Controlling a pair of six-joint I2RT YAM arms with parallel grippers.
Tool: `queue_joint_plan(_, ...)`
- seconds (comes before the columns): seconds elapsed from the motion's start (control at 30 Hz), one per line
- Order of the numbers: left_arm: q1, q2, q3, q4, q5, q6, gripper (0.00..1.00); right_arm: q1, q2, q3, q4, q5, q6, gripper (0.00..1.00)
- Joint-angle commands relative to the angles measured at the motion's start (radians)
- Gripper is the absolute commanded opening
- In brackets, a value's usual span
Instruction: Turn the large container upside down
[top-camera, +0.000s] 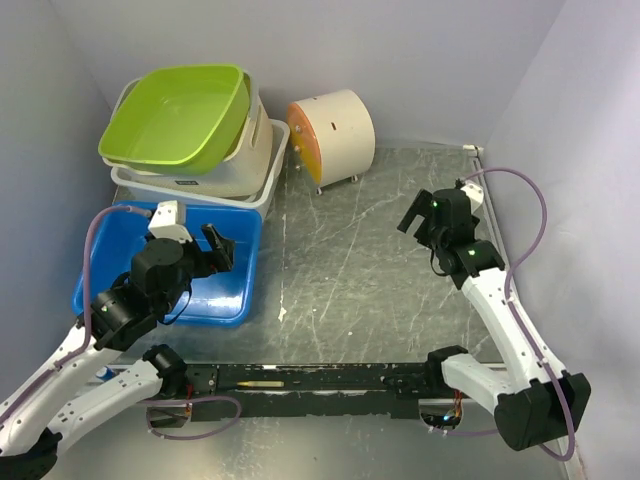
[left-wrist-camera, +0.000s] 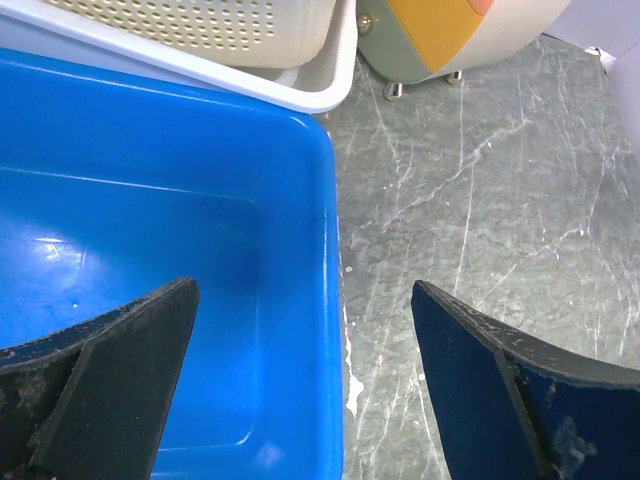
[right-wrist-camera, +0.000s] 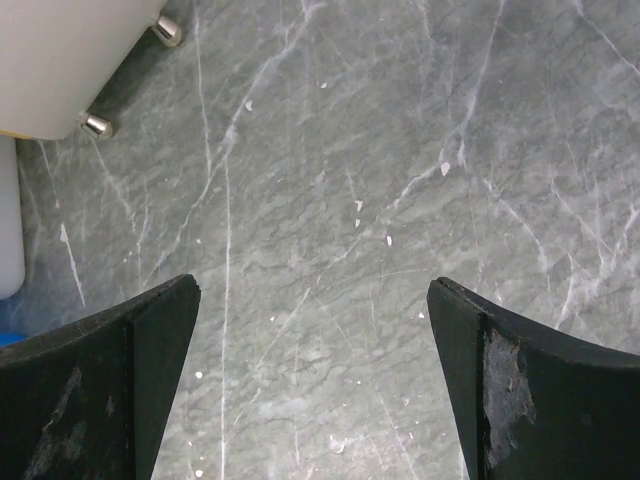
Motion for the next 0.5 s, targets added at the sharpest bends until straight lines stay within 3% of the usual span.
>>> queue_joint_plan(0.0,-0.006,-0.016,-0.003,0.015,-0.033,-0.013,0.99,-0.004,-0.069,-0.033,0.039,0.005,0.018,1.00)
queue_joint_plan(0.17,-0.005,0.004,0.014,0.006,-0.005,0.007,0.99,-0.003,-0.108,-0.056,0.050,0.003,0.015,1.00)
queue_joint_plan(0.47,-0.006,0.183,0.071,-0.052,0.167,0.054,0.99,-0.003,-0.119,-0.063,0.015,0.024,0.024,1.00)
